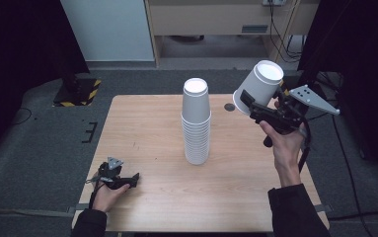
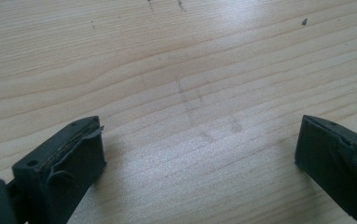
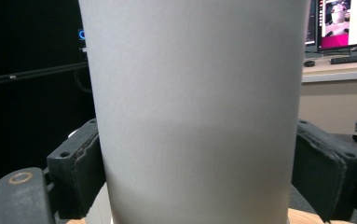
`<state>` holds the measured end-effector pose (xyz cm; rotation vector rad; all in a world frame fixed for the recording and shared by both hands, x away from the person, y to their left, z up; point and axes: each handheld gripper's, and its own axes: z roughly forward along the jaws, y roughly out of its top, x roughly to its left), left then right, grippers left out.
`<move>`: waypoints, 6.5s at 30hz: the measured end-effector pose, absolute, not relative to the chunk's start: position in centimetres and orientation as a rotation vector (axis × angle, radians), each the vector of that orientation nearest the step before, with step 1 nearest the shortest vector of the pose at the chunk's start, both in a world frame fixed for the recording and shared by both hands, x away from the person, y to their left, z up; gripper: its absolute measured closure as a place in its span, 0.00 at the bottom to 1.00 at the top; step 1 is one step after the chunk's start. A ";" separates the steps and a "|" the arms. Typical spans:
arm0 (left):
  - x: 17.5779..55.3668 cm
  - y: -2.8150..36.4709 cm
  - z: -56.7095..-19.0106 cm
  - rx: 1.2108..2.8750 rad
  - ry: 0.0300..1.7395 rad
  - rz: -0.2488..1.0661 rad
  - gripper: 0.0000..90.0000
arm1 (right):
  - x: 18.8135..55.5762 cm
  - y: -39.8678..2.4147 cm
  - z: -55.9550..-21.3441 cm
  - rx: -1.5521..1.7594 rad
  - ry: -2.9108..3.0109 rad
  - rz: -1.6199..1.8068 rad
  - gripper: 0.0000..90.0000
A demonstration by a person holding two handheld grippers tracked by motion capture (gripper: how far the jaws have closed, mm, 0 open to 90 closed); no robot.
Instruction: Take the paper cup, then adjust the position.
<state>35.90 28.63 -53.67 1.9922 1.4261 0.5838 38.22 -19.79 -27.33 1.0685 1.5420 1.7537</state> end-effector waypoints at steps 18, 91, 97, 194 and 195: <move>35.9 28.6 -53.7 1.992 1.426 0.584 0.00 | 37.1 -21.8 -31.3 1.158 1.537 1.767 0.16; 33.3 25.4 -49.2 1.700 1.060 0.687 0.25 | 34.2 -24.3 -43.1 1.595 1.420 1.961 0.16; 32.9 24.1 -48.6 1.661 1.023 0.671 0.26 | 34.1 -24.4 -43.4 1.664 1.362 2.040 0.16; 35.3 4.5 -46.6 1.536 0.510 0.536 0.44 | 33.7 -22.0 -44.6 1.877 1.300 2.228 0.16; 35.4 4.3 -46.6 1.530 0.509 0.536 0.44 | 33.7 -22.0 -44.6 1.877 1.301 2.226 0.16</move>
